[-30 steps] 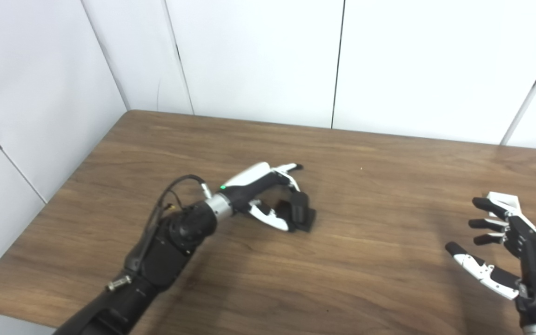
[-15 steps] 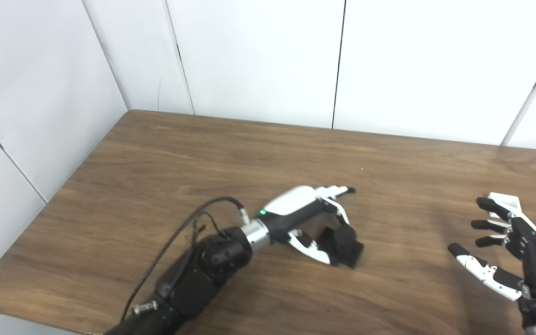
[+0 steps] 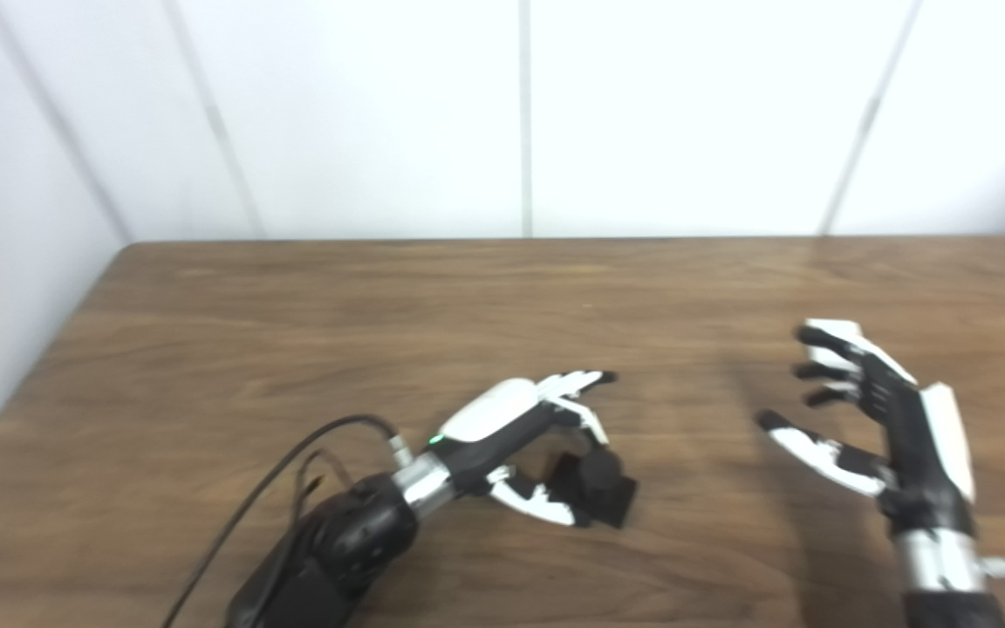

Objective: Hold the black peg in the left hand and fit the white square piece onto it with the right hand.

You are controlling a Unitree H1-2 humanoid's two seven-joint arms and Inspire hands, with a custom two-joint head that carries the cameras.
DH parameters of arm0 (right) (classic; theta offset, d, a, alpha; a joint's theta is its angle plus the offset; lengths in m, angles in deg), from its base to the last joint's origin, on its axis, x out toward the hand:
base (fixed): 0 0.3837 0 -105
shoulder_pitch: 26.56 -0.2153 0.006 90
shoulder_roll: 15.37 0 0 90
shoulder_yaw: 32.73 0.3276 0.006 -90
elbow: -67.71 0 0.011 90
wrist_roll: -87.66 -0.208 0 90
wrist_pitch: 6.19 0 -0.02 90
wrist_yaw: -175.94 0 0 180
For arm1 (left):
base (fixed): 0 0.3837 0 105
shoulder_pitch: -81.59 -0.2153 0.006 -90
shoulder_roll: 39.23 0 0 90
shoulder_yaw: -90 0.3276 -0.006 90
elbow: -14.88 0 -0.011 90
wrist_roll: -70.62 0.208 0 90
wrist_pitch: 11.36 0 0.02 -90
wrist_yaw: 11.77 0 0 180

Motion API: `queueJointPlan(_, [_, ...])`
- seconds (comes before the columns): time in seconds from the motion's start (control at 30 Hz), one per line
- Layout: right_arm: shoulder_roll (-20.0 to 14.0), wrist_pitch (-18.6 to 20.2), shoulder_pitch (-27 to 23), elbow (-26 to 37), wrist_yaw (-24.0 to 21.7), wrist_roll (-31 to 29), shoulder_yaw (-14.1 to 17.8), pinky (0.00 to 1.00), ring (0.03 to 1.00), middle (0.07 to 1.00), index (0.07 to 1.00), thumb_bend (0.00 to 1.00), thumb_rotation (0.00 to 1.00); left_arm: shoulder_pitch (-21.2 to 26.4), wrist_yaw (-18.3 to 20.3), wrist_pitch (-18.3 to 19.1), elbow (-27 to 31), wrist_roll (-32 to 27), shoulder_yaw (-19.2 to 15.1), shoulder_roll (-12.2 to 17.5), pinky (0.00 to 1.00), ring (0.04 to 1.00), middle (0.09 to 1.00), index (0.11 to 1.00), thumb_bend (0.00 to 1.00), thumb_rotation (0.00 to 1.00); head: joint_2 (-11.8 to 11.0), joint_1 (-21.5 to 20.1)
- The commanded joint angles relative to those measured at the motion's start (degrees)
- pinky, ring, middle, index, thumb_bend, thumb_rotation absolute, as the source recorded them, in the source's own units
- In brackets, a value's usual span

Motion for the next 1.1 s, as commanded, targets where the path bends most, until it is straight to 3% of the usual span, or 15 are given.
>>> queueJointPlan(0.0, [0.2, -0.61, -1.89, 2.68, 0.46, 0.77, 0.05, 0.54, 0.663, 0.793, 0.739, 0.55, 0.14, -0.95, 2.26, -1.44, -0.09, 1.96, 1.97, 0.54, 1.0, 1.0, 0.999, 0.491, 0.52, 0.08, 0.3, -0.8])
queueJointPlan(0.43, [-0.3, -0.04, -3.28, 3.41, 0.66, 2.69, 0.9, 0.52, 0.656, 0.768, 0.736, 0.56, 0.15, -1.31, 3.08, -1.82, 0.26, 1.17, 2.02, 1.78, 1.0, 1.0, 1.0, 0.491, 0.52, 0.08, 0.29, -8.26])
queueJointPlan(0.67, [-5.36, 3.18, -7.85, 2.8, -1.17, 3.23, 3.76, 0.53, 0.682, 0.772, 0.738, 0.58, 0.2, -2.08, 3.46, -2.08, 0.97, 0.26, 1.7, 2.91, 1.0, 1.0, 0.989, 0.49, 0.52, 0.07, -0.99, -14.3])
queueJointPlan(0.83, [-8.61, 6.51, -11.46, 1.48, -2.53, 3.53, 4.81, 0.54, 0.69, 0.782, 0.751, 0.57, 0.17, -2.91, 3.73, -1.88, 1.57, -0.85, 1.35, 3.29, 1.0, 1.0, 0.983, 0.49, 0.52, 0.07, -2.6, -18.86])
queueJointPlan(1.07, [-14.29, 10.82, -17.46, -2.2, -6.08, 6.15, 4.02, 0.54, 0.691, 0.778, 0.749, 0.59, 0.18, -3.62, 3.67, -2.08, 1.83, -1.16, 0.99, 3.21, 1.0, 1.0, 0.978, 0.49, 0.52, 0.07, -3.02, -19.75])
